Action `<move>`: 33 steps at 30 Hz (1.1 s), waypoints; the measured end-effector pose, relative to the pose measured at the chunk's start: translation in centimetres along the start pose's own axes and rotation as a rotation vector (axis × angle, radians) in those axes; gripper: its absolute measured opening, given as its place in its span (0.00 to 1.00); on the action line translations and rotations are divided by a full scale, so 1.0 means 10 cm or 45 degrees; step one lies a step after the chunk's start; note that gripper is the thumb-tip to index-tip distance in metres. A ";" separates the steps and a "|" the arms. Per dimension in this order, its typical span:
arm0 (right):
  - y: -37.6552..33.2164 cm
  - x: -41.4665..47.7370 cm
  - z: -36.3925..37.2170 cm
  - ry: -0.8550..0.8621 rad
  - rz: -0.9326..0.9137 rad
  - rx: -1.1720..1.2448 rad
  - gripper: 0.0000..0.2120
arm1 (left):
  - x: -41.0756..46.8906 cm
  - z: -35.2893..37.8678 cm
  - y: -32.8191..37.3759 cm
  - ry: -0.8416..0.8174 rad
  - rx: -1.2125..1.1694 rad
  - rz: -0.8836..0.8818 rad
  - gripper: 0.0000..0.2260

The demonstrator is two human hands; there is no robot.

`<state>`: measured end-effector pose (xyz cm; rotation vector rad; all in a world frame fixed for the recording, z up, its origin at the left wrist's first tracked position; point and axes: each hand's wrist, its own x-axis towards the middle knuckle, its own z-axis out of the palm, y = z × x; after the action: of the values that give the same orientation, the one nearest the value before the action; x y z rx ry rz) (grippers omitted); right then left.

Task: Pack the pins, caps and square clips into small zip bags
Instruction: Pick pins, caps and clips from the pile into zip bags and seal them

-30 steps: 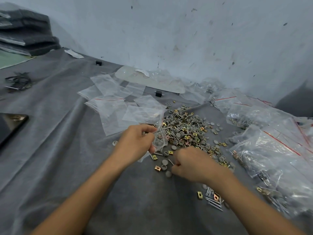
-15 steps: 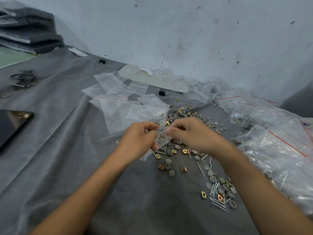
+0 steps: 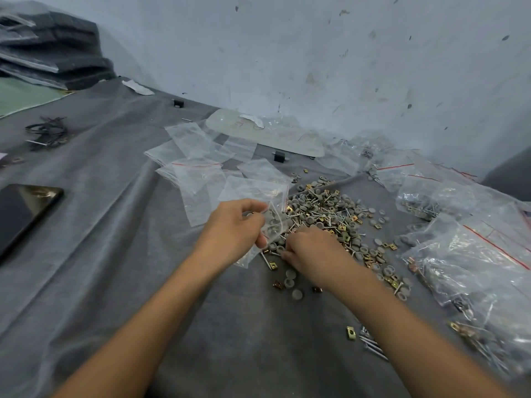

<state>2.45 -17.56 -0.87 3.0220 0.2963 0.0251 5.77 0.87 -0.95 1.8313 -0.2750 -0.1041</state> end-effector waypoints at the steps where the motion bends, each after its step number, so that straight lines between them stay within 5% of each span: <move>1: -0.01 -0.01 0.03 0.008 -0.029 -0.069 0.10 | 0.00 0.00 0.00 0.001 -0.001 -0.001 0.13; 5: 0.03 -0.12 0.10 -0.013 -0.091 -0.172 0.09 | 0.00 0.00 0.00 0.006 0.007 -0.001 0.13; 17: 0.21 -0.45 -0.70 0.093 0.142 0.532 0.10 | -0.02 0.02 0.01 -0.047 0.097 0.019 0.14; 26: 0.05 -0.12 -0.75 0.105 0.043 0.507 0.10 | -0.05 0.03 0.01 -0.051 0.067 0.049 0.13; 28: 0.16 -0.11 -0.63 -0.012 0.033 0.401 0.04 | -0.03 0.01 0.01 -0.046 0.065 0.039 0.14; 33: 0.28 -0.15 -0.27 -0.317 -0.035 0.113 0.11 | -0.04 0.01 0.03 -0.063 0.056 0.033 0.15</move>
<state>1.47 -20.31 2.14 3.0617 0.3227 -0.3730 5.32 0.77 -0.71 1.8704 -0.3380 -0.1269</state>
